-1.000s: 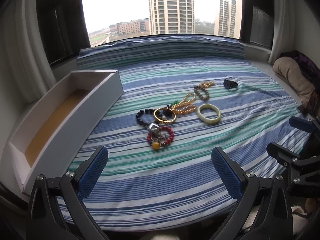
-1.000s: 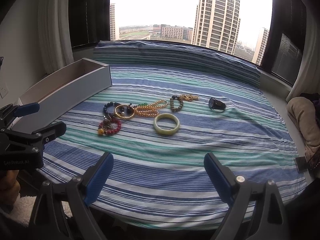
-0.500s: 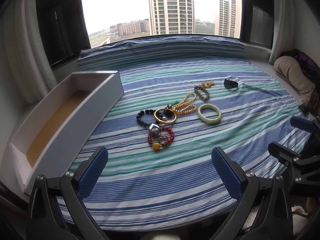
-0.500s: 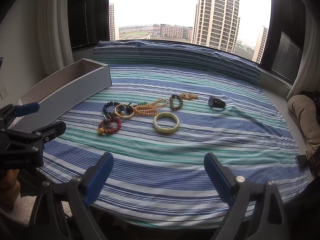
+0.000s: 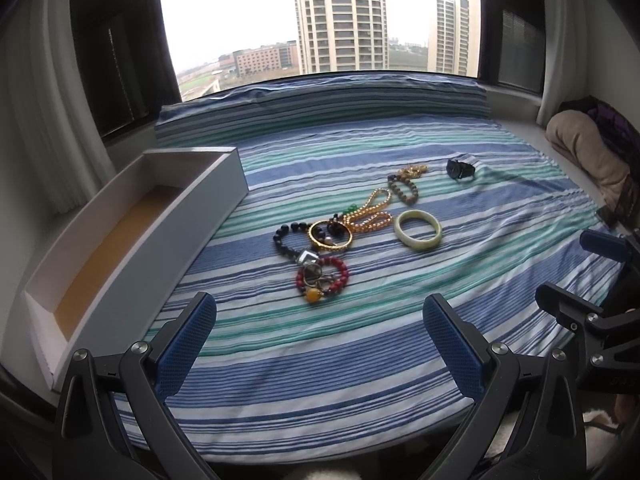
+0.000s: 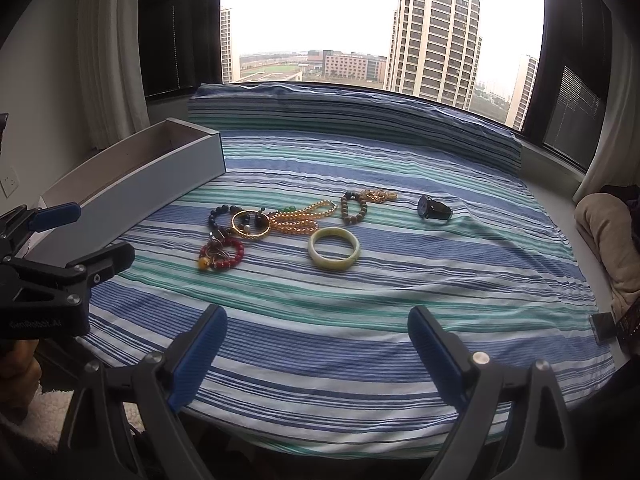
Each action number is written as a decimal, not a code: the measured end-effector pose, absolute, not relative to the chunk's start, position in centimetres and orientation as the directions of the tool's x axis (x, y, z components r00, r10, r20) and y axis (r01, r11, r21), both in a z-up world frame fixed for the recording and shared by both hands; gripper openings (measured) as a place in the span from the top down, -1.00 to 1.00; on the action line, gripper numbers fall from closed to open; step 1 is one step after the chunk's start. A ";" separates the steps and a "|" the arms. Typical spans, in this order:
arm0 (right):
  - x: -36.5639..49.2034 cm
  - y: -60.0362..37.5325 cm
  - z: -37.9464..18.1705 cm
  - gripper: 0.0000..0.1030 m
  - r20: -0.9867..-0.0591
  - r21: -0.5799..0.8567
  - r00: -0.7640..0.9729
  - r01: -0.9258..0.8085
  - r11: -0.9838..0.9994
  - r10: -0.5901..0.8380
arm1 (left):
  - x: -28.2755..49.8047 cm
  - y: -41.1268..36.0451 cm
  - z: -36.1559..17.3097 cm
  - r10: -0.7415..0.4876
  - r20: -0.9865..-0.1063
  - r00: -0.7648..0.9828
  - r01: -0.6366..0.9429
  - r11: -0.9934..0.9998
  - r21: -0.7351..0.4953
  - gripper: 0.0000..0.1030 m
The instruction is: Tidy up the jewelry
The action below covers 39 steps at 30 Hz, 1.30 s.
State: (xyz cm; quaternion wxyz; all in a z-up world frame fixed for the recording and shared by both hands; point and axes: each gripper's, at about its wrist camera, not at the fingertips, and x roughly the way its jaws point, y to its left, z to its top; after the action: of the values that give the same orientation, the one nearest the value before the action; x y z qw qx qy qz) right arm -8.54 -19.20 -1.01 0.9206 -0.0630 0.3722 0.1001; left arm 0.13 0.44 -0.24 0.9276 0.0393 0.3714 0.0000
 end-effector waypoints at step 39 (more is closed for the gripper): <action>-8.5 -19.7 -0.7 -0.82 -0.690 -0.038 0.711 -0.223 0.974 0.136 | 0.3 0.3 -0.1 0.033 -0.684 0.729 0.033 0.996 0.083 -0.99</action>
State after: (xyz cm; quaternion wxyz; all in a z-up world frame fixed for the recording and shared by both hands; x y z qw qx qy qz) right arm -8.48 -19.66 -0.70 0.9231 -0.0595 0.3674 0.0971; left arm 0.34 0.31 -0.09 0.9286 0.0447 0.3684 0.0002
